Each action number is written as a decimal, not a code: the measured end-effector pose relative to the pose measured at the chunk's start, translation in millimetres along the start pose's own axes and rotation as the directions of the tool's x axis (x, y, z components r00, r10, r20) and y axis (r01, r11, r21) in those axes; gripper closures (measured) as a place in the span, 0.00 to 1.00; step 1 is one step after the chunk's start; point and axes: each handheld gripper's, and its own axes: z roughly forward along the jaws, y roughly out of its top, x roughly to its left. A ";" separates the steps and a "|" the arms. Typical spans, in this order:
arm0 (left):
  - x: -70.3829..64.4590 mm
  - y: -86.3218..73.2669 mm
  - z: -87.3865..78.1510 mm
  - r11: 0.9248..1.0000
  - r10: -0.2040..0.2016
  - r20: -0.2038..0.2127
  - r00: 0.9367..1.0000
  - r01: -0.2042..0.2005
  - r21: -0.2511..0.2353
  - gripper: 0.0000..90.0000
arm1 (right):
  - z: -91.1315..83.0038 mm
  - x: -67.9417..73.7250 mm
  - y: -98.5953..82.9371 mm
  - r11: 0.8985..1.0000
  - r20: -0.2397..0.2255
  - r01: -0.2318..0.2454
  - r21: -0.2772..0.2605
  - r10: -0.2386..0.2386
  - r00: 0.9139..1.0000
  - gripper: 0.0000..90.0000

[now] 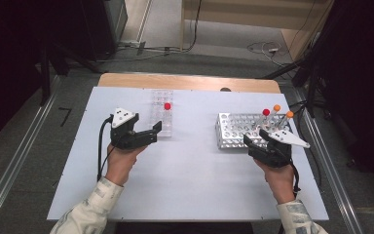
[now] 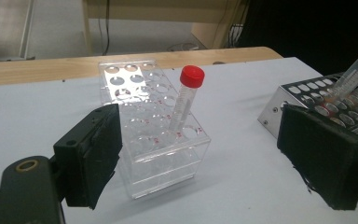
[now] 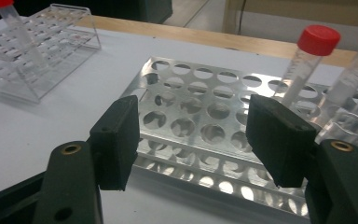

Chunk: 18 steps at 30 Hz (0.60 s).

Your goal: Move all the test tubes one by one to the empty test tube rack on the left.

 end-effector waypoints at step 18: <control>6.8 -3.1 -3.2 1.000 -0.006 -0.022 1.000 0.006 -0.003 0.16 | 27.8 -6.5 8.8 0.999 0.177 -0.048 -0.005 0.048 0.983 0.52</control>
